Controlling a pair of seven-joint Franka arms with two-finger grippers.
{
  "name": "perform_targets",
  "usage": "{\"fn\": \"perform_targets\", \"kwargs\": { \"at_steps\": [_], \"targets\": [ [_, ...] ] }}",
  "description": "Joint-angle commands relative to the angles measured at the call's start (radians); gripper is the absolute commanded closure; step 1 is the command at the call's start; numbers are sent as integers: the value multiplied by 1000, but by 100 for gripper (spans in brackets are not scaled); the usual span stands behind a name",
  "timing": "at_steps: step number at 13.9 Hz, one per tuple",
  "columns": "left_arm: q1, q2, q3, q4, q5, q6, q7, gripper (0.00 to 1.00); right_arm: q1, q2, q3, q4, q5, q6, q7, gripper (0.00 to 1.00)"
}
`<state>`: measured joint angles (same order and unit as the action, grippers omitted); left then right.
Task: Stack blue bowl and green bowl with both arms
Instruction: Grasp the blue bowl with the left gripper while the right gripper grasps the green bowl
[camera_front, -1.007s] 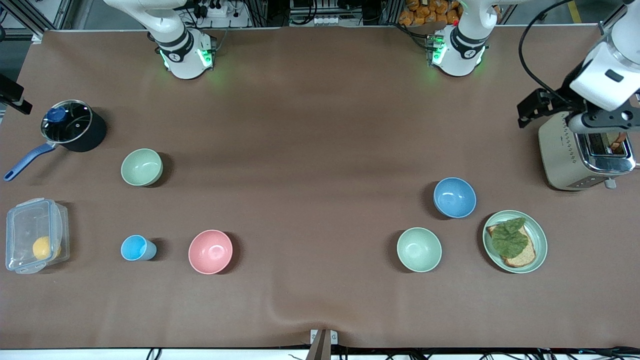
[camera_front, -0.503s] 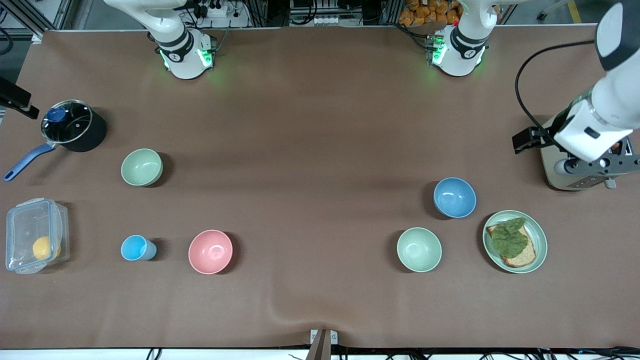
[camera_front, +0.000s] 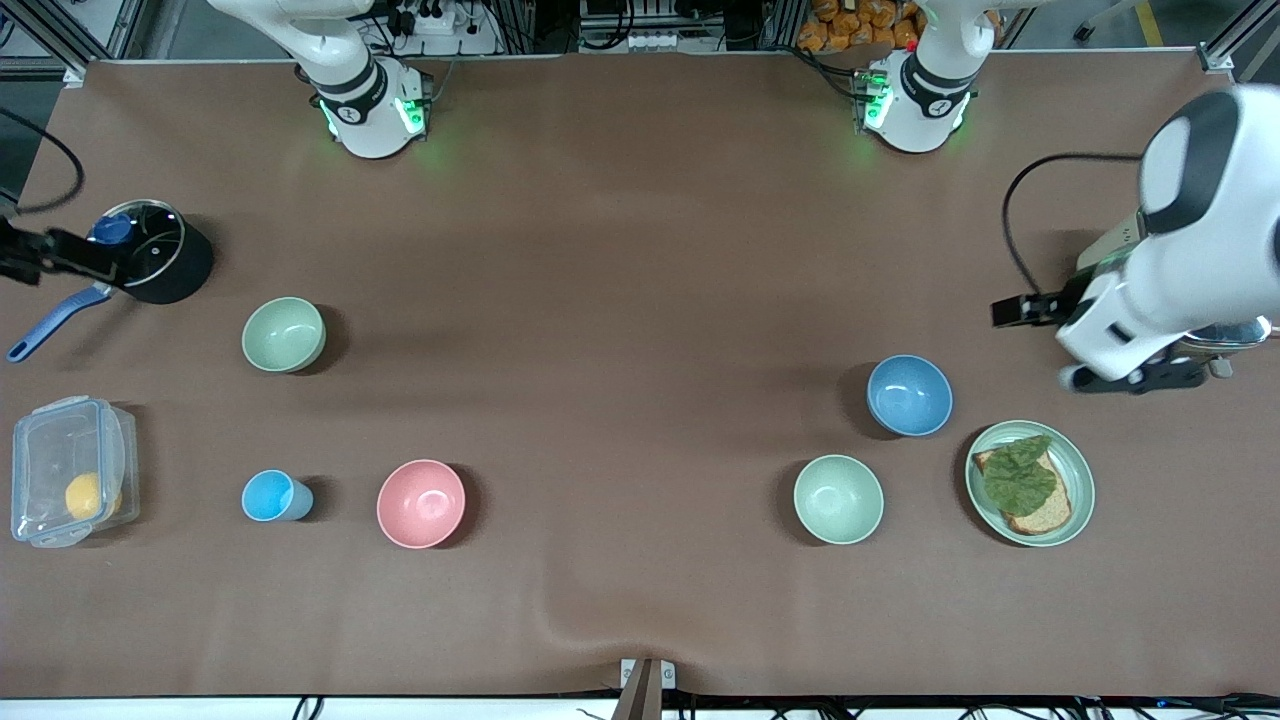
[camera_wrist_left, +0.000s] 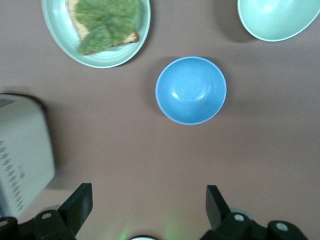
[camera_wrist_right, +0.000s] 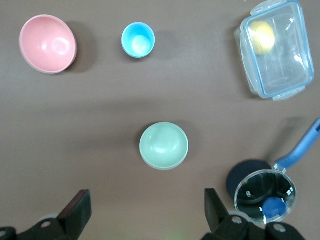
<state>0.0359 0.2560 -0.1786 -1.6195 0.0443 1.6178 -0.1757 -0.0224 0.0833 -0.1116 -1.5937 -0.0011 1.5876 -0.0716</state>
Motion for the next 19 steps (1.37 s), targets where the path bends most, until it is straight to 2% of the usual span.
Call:
{"fn": "perform_targets", "kwargs": {
  "at_steps": [1,2,3,6,8,11,13,14,15,16,18,19],
  "targets": [
    [4,5,-1,-173,-23,242,5,0,-11,-16,4,-201,12,194,-14,0],
    [6,11,-1,-231,-23,349,5,0,-11,12,4,-256,13,292,-14,0],
    [4,37,1,-249,-23,408,5,0,-5,39,4,-302,13,363,-16,0],
    [19,118,4,-241,-9,474,7,0,-10,52,6,-386,15,409,-94,0],
    [39,161,5,-241,-7,510,12,0,-75,59,9,-507,23,567,-206,0],
    [42,227,5,-241,-9,560,4,0,-140,94,7,-685,125,848,-397,0],
    [38,268,5,-240,-9,588,2,0,-149,131,7,-713,212,888,-456,0],
    [38,282,5,-241,-9,599,-1,0,-151,145,7,-723,217,925,-486,8],
    [38,293,5,-241,-9,608,-2,0,-159,153,9,-747,220,969,-496,23],
    [38,301,5,-241,-9,614,-4,0,-151,159,9,-768,230,1006,-496,34],
    [36,315,5,-241,-9,623,-4,0,-136,165,10,-782,248,1026,-501,77],
    [35,316,5,-241,-9,625,-4,0,-139,167,10,-782,248,1026,-505,89]
  ]
}}
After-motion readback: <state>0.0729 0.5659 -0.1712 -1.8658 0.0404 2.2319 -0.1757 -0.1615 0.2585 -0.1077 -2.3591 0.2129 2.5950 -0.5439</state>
